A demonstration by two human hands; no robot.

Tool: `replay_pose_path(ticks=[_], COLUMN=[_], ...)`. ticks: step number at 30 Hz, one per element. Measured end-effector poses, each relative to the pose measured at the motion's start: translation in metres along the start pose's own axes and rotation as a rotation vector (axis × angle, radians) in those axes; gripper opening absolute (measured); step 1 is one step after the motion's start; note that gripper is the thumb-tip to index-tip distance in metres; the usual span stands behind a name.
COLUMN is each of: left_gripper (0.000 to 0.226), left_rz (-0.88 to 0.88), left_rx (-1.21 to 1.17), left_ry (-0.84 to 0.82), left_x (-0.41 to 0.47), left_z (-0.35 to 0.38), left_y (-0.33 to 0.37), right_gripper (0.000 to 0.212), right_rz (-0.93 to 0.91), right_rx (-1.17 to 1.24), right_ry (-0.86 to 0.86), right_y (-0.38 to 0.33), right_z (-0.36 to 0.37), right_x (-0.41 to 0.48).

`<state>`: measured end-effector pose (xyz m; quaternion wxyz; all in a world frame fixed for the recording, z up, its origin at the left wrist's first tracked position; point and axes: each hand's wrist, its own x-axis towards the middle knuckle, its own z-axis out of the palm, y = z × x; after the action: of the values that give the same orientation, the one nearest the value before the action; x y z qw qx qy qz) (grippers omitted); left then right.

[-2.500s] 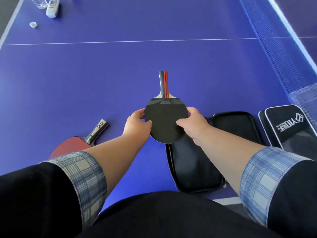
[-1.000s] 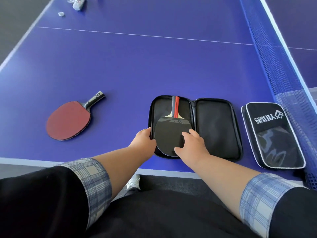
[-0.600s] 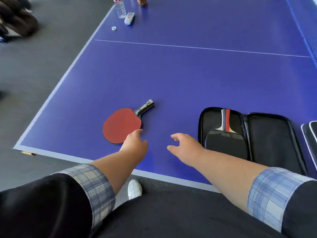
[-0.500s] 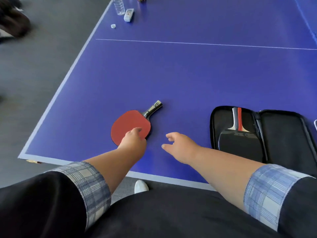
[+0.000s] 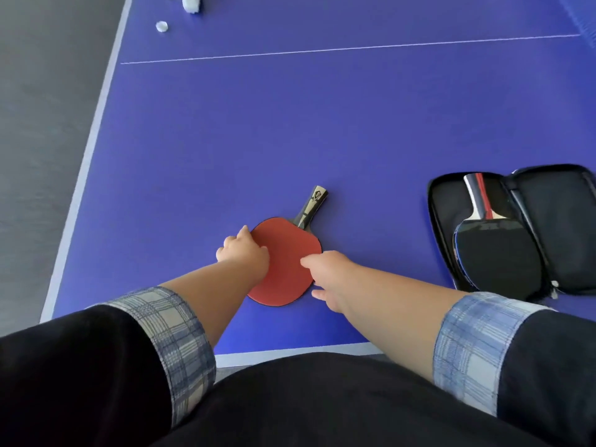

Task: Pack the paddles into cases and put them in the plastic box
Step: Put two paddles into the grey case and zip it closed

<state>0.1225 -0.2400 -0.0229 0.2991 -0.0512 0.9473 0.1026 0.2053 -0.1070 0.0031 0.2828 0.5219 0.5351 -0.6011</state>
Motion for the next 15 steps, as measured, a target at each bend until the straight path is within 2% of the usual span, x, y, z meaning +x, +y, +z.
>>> replay_pose_path(ticks=[1, 7, 10, 15], left_gripper=[0.056, 0.044, 0.038, 0.020], left_rz=[0.002, 0.138, 0.171, 0.303], left_rx=[-0.024, -0.287, -0.429, -0.383], left_ry=[-0.014, -0.158, -0.232, -0.339], left_x=[0.001, -0.008, -0.021, -0.044], left_z=[-0.004, -0.019, -0.020, -0.009], left_y=[0.000, 0.023, 0.055, 0.119], right_gripper=[0.027, 0.029, 0.043, 0.058], right_rz=[-0.015, -0.177, -0.194, -0.220], right_rx=[-0.009, 0.147, 0.141, 0.114], right_ry=[0.026, 0.089, 0.170, 0.298], right_y=[0.000, -0.015, -0.018, -0.008], right_z=[-0.003, -0.046, -0.084, -0.152], right_x=[0.001, -0.005, -0.010, -0.018])
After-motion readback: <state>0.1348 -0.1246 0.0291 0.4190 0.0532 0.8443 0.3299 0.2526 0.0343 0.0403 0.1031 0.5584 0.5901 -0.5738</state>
